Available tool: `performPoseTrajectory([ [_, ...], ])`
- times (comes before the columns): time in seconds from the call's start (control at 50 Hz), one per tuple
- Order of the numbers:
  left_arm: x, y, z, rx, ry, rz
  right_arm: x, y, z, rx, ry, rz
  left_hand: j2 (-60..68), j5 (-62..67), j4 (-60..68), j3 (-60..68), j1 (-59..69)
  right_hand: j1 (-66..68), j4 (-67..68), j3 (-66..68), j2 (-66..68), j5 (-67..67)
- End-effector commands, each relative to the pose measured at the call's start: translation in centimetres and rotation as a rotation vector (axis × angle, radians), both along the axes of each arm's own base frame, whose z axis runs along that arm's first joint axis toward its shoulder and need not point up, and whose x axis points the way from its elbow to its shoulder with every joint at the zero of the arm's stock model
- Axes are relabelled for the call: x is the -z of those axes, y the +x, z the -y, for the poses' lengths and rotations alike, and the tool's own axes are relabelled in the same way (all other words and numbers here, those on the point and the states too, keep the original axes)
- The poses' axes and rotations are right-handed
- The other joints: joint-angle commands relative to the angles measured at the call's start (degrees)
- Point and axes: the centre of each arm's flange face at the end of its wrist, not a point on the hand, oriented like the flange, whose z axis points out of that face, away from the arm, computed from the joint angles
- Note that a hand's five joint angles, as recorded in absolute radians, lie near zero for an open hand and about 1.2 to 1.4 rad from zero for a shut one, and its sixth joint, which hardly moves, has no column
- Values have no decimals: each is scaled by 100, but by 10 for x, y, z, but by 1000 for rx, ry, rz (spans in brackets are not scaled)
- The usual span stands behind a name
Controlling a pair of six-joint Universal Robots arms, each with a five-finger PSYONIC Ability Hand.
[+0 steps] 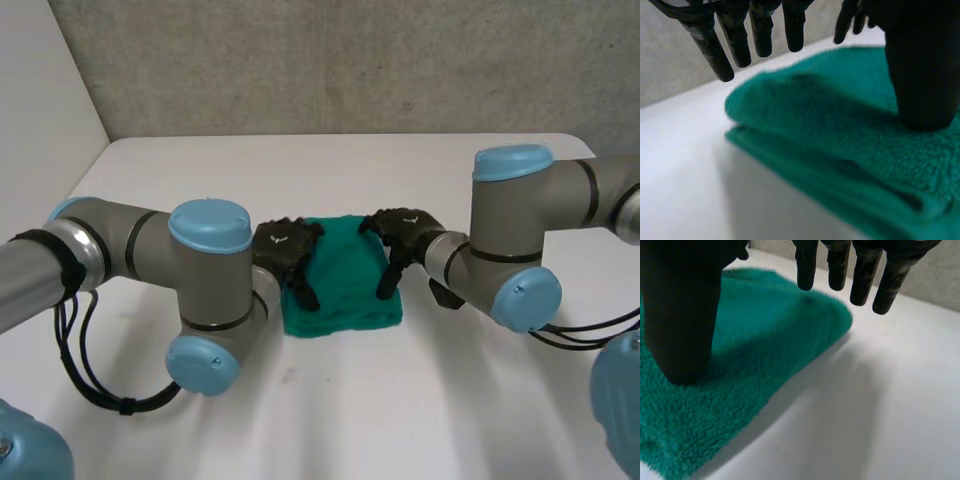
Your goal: Fold the towel.
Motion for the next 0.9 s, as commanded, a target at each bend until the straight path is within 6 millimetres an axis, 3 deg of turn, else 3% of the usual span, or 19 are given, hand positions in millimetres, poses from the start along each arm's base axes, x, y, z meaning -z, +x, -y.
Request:
performPoseTrajectory([
  [0.02, 7, 27, 14, -75, 11, 87, 8, 3, 3, -13, 14, -27, 308, 386, 293, 322, 319, -156, -320, -207, -259, -359],
  [0.18, 12, 27, 7, -36, -4, 158, 7, 5, -1, -37, -6, -54, 157, 235, 142, 171, 168, -156, -320, -207, -259, -359],
  [0.26, 8, 17, -4, -3, -11, 140, 3, 6, -4, -41, -11, -52, 22, 100, 7, 36, 33, -156, -320, -207, -259, -359],
  [0.34, -15, 13, -8, 2, -47, 95, -11, 1, 0, -21, -32, -39, -163, -85, -178, -149, -152, -156, -320, -207, -259, -359],
  [0.4, -45, 16, -7, -15, -93, 39, -33, -3, -1, -11, -74, -14, -213, -135, -228, -199, -202, -156, -320, -207, -259, -359],
  [0.42, -54, 17, -6, -22, -105, 21, -53, -8, 0, 10, -114, 1, -214, -135, -228, -199, -203, -156, -320, -207, -259, -359],
  [0.46, -82, 23, -6, -43, -147, -40, -62, -12, 2, 29, -139, 8, -214, -135, -228, -199, -203, -156, -320, -207, -259, -359],
  [0.5, -103, 31, -3, -68, -176, -82, -92, -26, 9, 105, -244, 40, -230, -152, -245, -216, -219, -156, -320, -207, -259, -359],
  [0.52, -123, 42, 1, -101, -205, -121, -112, -37, 12, 169, -324, 65, -230, -152, -245, -216, -219, -156, -320, -207, -259, -359],
  [0.58, -147, 59, 6, -147, -248, -161, -151, -63, 12, 314, -484, 113, -214, -135, -228, -199, -203, -156, -320, -207, -259, -359],
  [0.66, -178, 81, 6, -198, -300, -193, -188, -89, 7, 422, -614, 160, -230, -152, -245, -216, -219, -156, -320, -207, -259, -359],
  [0.76, -205, 105, 0, -247, -303, -184, -192, -104, -2, 443, -575, 133, -353, -275, -367, -339, -342, -156, -320, -207, -259, -359],
  [0.9, -206, 113, -8, -227, -255, -162, -189, -101, -11, 367, -494, 107, -353, -275, -367, -339, -342, -156, -320, -207, -259, -359],
])
